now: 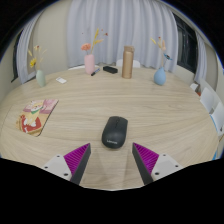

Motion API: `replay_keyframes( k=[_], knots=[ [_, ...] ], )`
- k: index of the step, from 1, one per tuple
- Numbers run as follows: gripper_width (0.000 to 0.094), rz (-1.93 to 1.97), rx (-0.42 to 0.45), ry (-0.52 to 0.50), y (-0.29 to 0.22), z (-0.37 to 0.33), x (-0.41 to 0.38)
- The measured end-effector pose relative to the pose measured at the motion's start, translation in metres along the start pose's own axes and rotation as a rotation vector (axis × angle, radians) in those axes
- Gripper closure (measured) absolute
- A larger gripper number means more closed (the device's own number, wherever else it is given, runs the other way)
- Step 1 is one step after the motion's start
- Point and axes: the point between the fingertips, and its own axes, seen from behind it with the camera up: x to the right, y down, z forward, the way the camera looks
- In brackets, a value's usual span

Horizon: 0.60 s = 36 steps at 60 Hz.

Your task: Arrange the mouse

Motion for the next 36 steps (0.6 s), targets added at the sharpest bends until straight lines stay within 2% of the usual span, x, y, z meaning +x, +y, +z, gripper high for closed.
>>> replay_keyframes(
  k=[21,29,31,32,33,36],
  knots=[
    [0.0084,0.016,0.025,-0.032,-0.038,0.058,-0.010],
    [0.0258,0.010,0.029,-0.028,-0.049,0.071,-0.010],
    [0.0333,0.010,0.029,-0.027,-0.051,0.073,-0.010],
    [0.0424,0.009,0.029,-0.025,-0.052,0.074,-0.009],
    [0.0453,0.007,0.029,-0.029,-0.053,0.074,-0.009],
    [0.0475,-0.003,0.027,-0.025,-0.053,0.075,-0.009]
  ],
)
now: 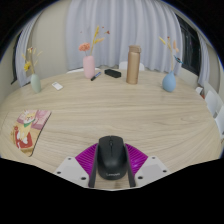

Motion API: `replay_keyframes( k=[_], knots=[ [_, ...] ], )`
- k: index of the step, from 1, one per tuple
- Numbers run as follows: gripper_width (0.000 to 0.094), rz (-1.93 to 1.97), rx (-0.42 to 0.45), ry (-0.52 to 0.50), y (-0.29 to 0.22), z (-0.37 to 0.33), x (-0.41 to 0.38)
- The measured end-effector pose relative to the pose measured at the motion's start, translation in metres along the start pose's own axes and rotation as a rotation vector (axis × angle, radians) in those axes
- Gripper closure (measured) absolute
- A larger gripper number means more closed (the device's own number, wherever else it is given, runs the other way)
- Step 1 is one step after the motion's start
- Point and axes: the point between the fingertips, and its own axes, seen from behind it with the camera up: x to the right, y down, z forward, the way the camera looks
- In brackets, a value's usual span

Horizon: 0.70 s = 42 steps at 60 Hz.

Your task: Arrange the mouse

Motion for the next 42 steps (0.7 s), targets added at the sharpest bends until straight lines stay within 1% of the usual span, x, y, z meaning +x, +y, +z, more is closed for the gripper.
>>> replay_keyframes(
  k=[4,8,12,14,19,28,32,36,42],
  knots=[
    [0.0522,-0.025,0.002,-0.005,-0.001,0.000,-0.003],
    [0.0570,-0.008,-0.015,-0.017,-0.001,0.000,-0.007],
    [0.0580,0.000,-0.025,0.003,-0.007,-0.008,-0.006],
    [0.0595,0.004,-0.013,0.000,-0.017,-0.014,-0.011],
    [0.0596,0.007,0.032,-0.001,-0.052,-0.034,-0.030],
    [0.0597,0.003,0.119,-0.113,-0.126,-0.064,-0.123],
    [0.0596,-0.012,0.146,-0.165,-0.146,-0.067,-0.176],
    [0.0598,-0.022,0.144,-0.210,-0.149,-0.061,-0.226],
    [0.0597,-0.055,0.122,-0.244,-0.129,-0.037,-0.293]
  ],
)
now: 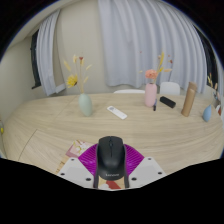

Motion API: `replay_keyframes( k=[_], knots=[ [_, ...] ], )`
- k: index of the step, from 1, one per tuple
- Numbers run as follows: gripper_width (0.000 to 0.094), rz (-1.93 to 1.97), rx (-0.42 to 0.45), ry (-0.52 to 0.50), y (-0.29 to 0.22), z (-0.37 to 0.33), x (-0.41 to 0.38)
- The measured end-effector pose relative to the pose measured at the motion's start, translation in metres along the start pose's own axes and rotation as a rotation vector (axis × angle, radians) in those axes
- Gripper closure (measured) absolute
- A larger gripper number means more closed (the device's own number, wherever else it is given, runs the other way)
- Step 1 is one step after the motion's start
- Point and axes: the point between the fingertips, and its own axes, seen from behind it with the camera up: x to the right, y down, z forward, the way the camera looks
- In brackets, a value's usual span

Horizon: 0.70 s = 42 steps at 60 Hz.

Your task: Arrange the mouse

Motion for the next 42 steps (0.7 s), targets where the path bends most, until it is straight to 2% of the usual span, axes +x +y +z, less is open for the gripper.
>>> replay_keyframes(
  k=[13,16,20,23,24,27,28,30,35,42],
  knots=[
    [0.0589,-0.039,-0.142,0.036,0.086,0.056,-0.045],
    [0.0551,-0.036,-0.162,0.046,0.098,0.061,-0.047],
    [0.0493,-0.044,-0.133,0.059,0.096,0.060,-0.046],
    [0.0442,-0.053,-0.150,0.063,0.100,0.060,-0.047],
    [0.0404,-0.058,-0.151,0.060,0.099,0.059,-0.048],
    [0.0122,-0.048,-0.162,0.048,0.098,0.053,-0.050],
    [0.0061,-0.040,-0.164,0.041,0.096,0.050,-0.051],
    [0.0105,-0.024,-0.159,0.036,0.089,0.041,-0.050],
    [0.0076,-0.016,-0.136,0.054,0.074,0.005,-0.038],
    [0.0075,-0.032,-0.156,0.090,0.074,-0.060,-0.010]
  ],
)
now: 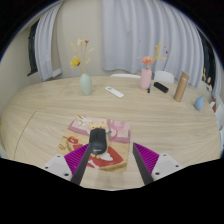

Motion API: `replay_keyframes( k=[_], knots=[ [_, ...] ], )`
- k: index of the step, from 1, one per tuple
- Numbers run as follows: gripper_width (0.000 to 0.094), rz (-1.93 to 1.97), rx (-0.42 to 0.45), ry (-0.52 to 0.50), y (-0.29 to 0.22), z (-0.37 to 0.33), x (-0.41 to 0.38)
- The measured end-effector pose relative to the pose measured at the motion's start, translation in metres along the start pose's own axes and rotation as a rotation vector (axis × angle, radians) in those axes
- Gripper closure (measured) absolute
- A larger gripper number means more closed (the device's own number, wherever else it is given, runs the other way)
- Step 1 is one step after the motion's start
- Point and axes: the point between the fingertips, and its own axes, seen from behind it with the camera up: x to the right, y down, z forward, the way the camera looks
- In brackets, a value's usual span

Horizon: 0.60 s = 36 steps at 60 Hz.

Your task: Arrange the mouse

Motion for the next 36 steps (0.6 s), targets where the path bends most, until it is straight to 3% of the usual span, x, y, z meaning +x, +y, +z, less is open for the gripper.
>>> replay_keyframes(
  k=[22,36],
  knots=[
    [0.0079,0.040,-0.101,0.108,0.095,-0.127,0.088],
    [0.0083,0.011,-0.076,0.190,0.092,-0.137,0.121]
  ],
)
